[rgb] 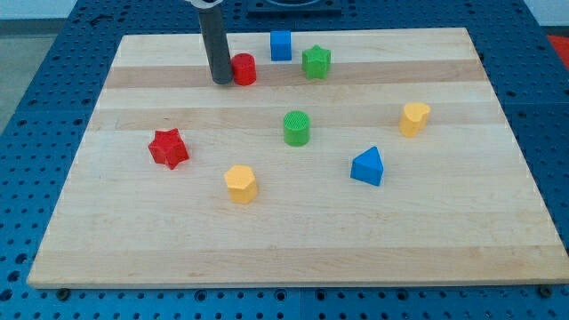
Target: Slide the red circle towards the top center of the board
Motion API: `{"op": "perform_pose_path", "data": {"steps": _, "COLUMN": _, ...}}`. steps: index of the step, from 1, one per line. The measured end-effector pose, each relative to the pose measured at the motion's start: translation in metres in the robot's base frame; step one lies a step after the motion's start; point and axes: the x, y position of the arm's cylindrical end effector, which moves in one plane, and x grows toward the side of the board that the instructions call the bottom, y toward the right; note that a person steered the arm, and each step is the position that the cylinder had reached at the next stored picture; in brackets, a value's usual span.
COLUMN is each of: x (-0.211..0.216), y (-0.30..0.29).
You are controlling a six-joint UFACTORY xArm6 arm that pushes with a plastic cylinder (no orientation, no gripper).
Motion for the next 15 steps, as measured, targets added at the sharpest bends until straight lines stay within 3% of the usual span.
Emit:
{"op": "perform_pose_path", "data": {"steps": 2, "x": 0.017, "y": 0.000}}
{"op": "perform_pose_path", "data": {"steps": 5, "x": 0.004, "y": 0.005}}
{"op": "perform_pose_path", "data": {"steps": 7, "x": 0.035, "y": 0.020}}
{"op": "perform_pose_path", "data": {"steps": 12, "x": 0.007, "y": 0.038}}
{"op": "perform_pose_path", "data": {"steps": 15, "x": 0.002, "y": 0.014}}
